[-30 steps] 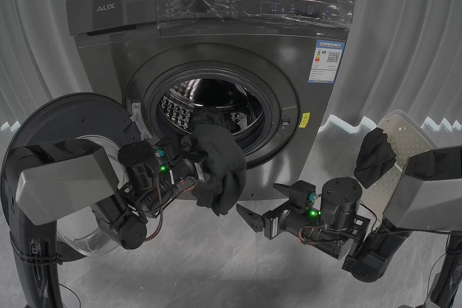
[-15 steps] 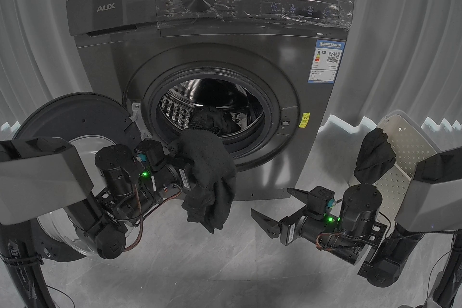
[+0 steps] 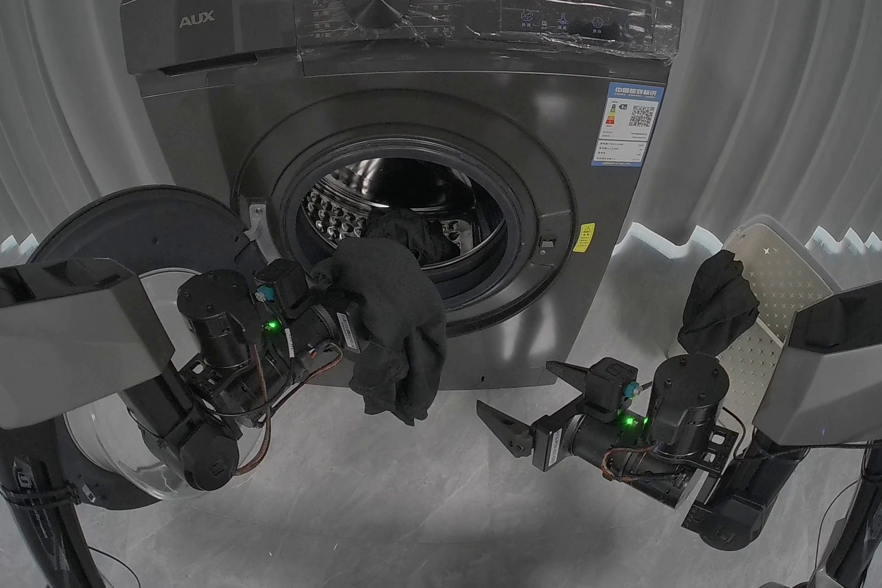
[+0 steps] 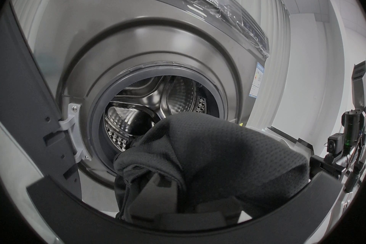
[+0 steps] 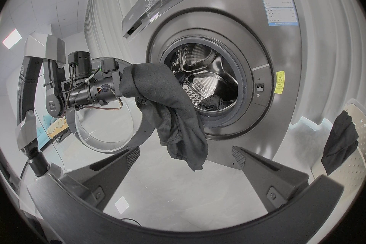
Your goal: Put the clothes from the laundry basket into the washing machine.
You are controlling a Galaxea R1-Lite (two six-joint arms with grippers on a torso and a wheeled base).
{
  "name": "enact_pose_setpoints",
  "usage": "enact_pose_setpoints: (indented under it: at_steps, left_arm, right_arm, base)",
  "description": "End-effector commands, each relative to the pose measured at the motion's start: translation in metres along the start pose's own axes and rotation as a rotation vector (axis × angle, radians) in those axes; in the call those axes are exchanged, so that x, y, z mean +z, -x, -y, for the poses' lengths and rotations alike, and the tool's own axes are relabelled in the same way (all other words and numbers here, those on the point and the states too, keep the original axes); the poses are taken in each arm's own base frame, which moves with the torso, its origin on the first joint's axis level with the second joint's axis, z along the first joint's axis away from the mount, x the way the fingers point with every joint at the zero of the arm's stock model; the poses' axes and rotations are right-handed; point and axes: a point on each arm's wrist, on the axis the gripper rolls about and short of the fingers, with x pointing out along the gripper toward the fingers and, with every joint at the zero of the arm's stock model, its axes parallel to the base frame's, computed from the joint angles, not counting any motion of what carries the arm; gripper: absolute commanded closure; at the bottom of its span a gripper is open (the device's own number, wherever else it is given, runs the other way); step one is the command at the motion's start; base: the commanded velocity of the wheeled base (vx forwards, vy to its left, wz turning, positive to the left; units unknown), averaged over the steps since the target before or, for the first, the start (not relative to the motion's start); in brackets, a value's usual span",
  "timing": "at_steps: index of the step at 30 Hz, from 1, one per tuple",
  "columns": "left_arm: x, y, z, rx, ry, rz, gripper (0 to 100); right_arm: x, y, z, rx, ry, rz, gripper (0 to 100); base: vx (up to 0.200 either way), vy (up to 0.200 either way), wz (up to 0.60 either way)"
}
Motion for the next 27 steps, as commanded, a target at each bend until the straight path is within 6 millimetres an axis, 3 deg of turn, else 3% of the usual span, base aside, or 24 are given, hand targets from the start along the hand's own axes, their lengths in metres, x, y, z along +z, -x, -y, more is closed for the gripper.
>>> enact_pose_setpoints:
  at_steps: [1,5,14,27]
  left_arm:
    - [-0.002,0.0,0.0,-0.002,-0.007,-0.005,100]
    - [-0.006,0.0,0.001,-0.002,-0.019,-0.019,100]
    - [-0.012,-0.002,0.0,-0.002,-0.023,-0.032,100]
    - [-0.021,-0.005,0.001,-0.005,-0.03,-0.054,100]
  right_arm:
    - [-0.002,0.0,-0.002,0.003,-0.001,-0.006,0]
    - [-0.002,0.0,-0.002,0.003,-0.002,-0.008,0]
    - [-0.003,-0.001,-0.003,0.006,-0.004,-0.011,0]
    - [-0.004,0.001,-0.003,0.008,-0.003,-0.016,0]
  base:
    - [0.0,0.0,0.0]
    - [0.0,0.0,0.0]
    - [0.2,0.0,0.0]
    - [0.0,0.0,0.0]
